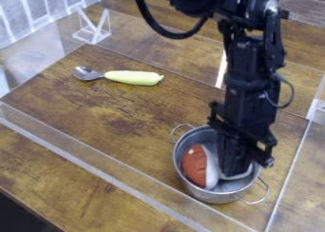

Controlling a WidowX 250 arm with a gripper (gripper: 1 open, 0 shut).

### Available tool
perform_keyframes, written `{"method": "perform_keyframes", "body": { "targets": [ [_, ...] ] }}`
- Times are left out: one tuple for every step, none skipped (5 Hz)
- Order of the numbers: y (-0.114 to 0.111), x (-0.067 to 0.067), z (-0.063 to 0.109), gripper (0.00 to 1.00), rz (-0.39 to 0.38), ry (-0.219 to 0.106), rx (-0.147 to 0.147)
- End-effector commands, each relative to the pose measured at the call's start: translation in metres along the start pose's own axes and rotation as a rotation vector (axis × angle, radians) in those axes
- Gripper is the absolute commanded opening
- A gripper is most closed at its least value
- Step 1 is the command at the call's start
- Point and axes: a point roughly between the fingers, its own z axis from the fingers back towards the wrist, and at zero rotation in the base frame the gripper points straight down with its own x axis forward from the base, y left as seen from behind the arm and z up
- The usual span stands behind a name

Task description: Put the mushroom in the silver pot

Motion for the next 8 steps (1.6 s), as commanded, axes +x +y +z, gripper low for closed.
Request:
{"method": "perform_keyframes", "body": {
  "targets": [
    [0.010, 0.009, 0.042, 0.00, 0.040, -0.102, 0.040],
    [0.014, 0.002, 0.045, 0.00, 0.102, -0.109, 0.049],
    [0.010, 0.002, 0.043, 1.00, 0.146, -0.111, 0.048],
    [0.006, 0.003, 0.043, 1.00, 0.189, -0.113, 0.050],
    [0.005, 0.002, 0.062, 1.00, 0.167, -0.106, 0.082],
    [0.007, 0.000, 0.092, 1.00, 0.175, -0.103, 0.146],
    [0.013, -0.006, 0.120, 1.00, 0.211, -0.121, 0.204],
    [0.030, -0.015, 0.125, 1.00, 0.321, -0.153, 0.252]
  ]
}}
